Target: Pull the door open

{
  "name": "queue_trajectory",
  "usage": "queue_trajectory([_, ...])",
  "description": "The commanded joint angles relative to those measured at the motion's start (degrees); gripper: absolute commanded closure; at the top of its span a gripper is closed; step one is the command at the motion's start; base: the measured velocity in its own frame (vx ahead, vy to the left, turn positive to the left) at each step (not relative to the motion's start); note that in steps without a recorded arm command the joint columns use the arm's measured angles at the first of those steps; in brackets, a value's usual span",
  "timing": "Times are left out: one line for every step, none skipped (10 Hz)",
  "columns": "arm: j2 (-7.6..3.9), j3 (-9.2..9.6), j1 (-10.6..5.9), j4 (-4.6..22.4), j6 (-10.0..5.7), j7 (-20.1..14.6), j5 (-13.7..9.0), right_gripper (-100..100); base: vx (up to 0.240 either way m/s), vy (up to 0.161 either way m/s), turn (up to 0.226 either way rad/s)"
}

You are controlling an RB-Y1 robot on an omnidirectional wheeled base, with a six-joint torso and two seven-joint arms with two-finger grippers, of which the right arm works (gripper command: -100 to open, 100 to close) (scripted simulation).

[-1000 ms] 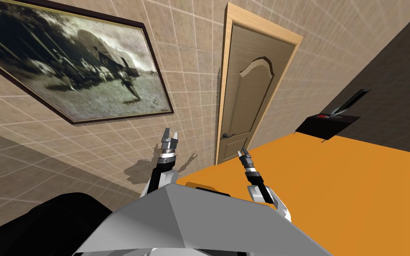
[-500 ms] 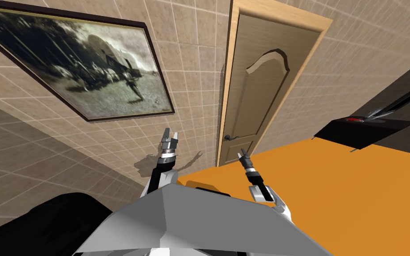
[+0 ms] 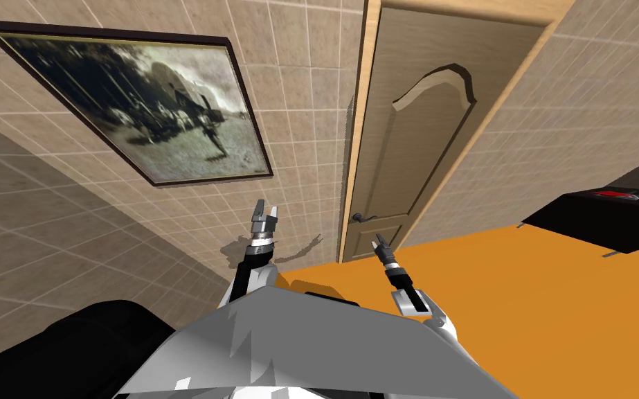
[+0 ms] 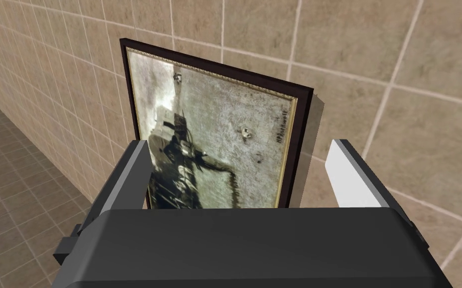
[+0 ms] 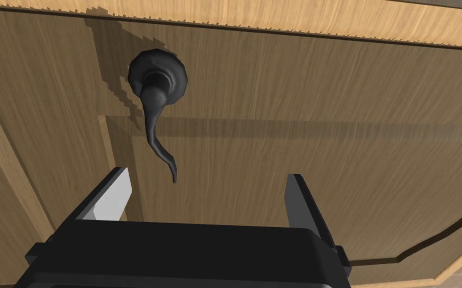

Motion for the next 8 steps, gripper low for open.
queue_trajectory([-0.72, 0.36, -0.80, 2.50, -0.34, -0.51, 0.04, -100, 0.055, -0.071, 0.143])
queue_trajectory([-1.10, 0.56, -1.39, 3.92, -0.47, -0.76, 0.07, -100, 0.046, -0.072, 0.121])
queue_trajectory([-1.47, 0.77, -1.98, 5.35, -0.61, -1.02, 0.10, -100, 0.048, -0.076, 0.104])
queue_trajectory([-1.83, 0.97, -2.54, 6.70, -0.74, -1.26, 0.13, -100, 0.045, -0.078, 0.131])
queue_trajectory([-2.12, 1.14, -3.00, 7.84, -0.85, -1.46, 0.15, -100, 0.039, -0.074, 0.111])
queue_trajectory([-2.42, 1.31, -3.47, 8.98, -0.95, -1.66, 0.17, -100, 0.035, -0.067, 0.103])
queue_trajectory([-3.00, 1.63, -4.38, 11.18, -1.16, -2.05, 0.22, -100, 0.042, -0.071, 0.171])
queue_trajectory([-3.20, 1.74, -4.71, 11.97, -1.24, -2.19, 0.23, -100, 0.041, -0.073, 0.109])
